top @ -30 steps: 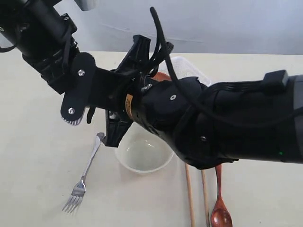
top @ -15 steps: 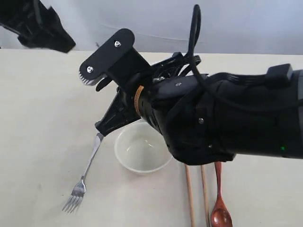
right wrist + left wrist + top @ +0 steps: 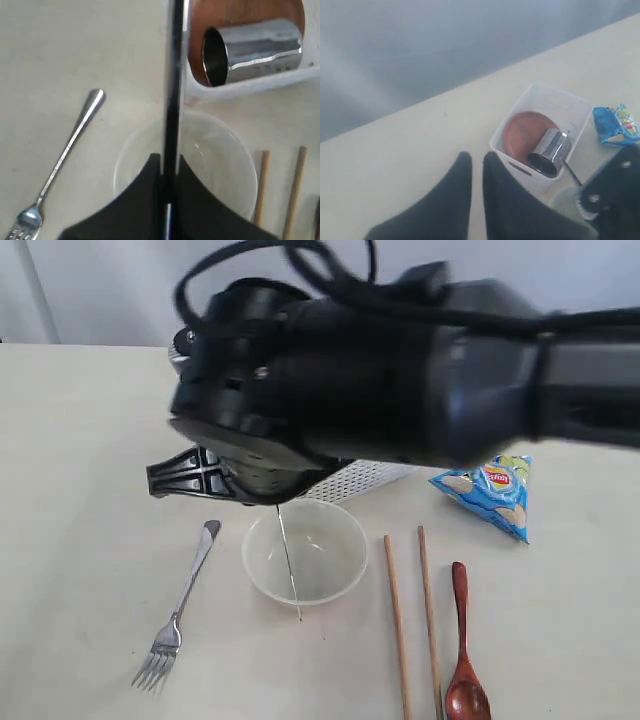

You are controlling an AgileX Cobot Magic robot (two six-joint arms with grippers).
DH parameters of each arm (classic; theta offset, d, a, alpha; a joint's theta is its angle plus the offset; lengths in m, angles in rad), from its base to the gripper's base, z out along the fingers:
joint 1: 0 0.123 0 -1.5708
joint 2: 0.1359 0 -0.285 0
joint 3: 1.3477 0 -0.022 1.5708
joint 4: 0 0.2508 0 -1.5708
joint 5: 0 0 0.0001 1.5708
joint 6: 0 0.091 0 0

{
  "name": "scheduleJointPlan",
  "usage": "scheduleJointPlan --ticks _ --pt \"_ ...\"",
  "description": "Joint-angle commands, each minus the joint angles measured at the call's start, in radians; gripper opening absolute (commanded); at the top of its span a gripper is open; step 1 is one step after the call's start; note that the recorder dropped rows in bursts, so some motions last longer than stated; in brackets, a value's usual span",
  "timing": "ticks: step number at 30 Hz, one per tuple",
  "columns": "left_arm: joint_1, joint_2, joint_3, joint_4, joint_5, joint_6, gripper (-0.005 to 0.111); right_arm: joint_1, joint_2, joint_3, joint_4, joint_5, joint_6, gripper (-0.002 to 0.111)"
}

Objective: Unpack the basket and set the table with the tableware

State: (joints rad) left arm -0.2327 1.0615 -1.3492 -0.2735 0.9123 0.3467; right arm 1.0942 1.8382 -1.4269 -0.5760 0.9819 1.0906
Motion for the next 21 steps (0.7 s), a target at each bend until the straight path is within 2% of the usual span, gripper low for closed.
scheduleJointPlan --ticks 1,7,11,21 --pt "0.001 -0.127 0.029 -0.029 -0.013 -0.012 0.0 0.04 0.149 -0.192 0.045 0.228 -0.021 0.0" --pt "0.001 -0.28 0.077 -0.048 -0.018 -0.012 0.0 0.052 0.358 -0.482 0.153 0.239 -0.031 0.0" --pt "-0.009 -0.342 0.097 -0.05 -0.024 -0.012 0.0 0.038 0.474 -0.607 0.21 0.239 -0.045 0.0" --pt "-0.124 -0.359 0.097 -0.042 -0.022 -0.012 0.0 0.024 0.606 -0.819 0.257 0.239 0.0 0.0"
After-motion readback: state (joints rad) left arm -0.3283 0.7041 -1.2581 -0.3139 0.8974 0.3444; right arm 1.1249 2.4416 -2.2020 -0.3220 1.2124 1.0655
